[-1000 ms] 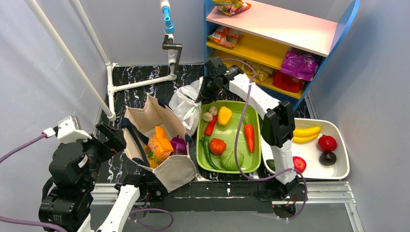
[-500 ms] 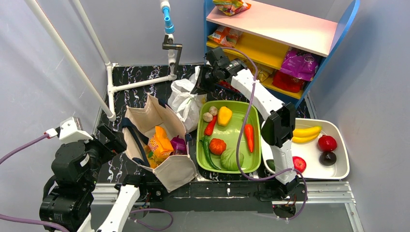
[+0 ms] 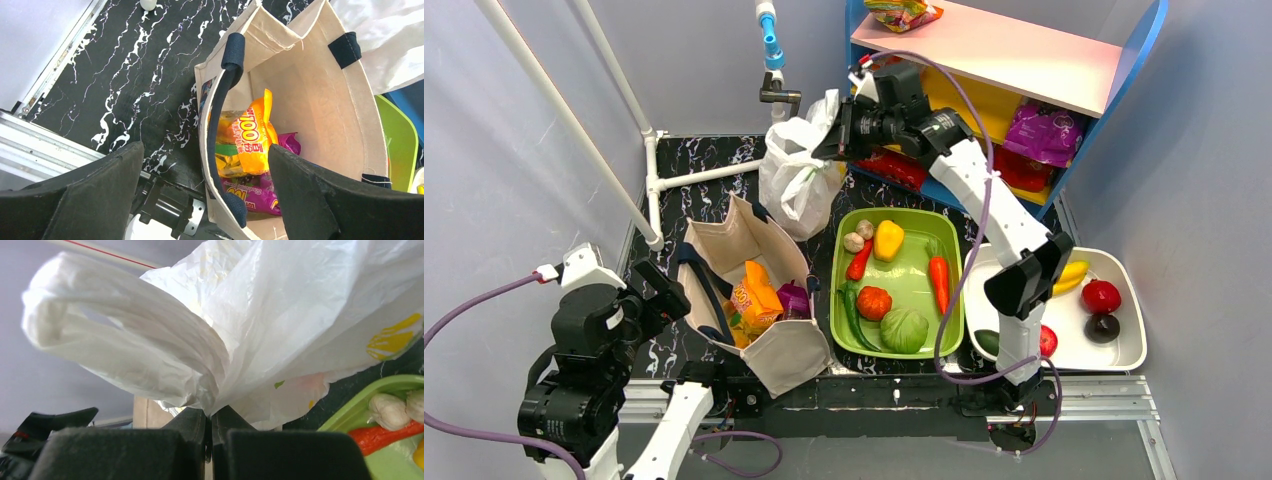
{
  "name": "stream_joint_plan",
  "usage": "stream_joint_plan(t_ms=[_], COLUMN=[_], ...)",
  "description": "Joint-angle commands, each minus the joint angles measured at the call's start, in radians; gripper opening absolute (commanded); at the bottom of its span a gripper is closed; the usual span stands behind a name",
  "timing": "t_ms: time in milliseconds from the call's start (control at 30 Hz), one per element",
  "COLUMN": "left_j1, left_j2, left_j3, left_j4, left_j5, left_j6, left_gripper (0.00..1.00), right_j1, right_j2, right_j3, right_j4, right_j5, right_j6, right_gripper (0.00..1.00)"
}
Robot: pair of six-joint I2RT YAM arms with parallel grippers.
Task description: Place the food into the grocery bag and tie it
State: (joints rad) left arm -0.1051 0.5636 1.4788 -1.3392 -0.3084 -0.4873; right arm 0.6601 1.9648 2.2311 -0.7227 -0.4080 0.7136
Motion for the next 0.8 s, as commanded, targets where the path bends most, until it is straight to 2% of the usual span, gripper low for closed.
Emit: stream_joint_plan(t_ms=[0,200,533,767], left_j1=[-0.002,-0.002,-0.002,-0.003], left_j2=[0.015,-0.002,-0.003,-0.013], left_j3=[-0.015,-0.043,-0.099,-0.13], left_j4=[-0.026,-0.035,-0.054,-0.048], left_j5=[-0.011,-0.003,0.003,0.013], left_j6=[-0.015,-0.023,-0.033,-0.029], left_gripper=[0.92,0.83,0.8,0.73], right_j1=[-0.001,0.021,0.087,0.132], right_j2=[-0.122,-0.159,-0.184,-0.198], right_j3=[0.064,0.115,0.137,0.144], right_j4=[0.181,0.269,0.38,0.413], right_j5=[-0.056,-0.113,-0.213,-0.257], right_j6=[-0.041,-0.054,-0.003,0.006], right_gripper=[0.01,0.01,0.01,0.01])
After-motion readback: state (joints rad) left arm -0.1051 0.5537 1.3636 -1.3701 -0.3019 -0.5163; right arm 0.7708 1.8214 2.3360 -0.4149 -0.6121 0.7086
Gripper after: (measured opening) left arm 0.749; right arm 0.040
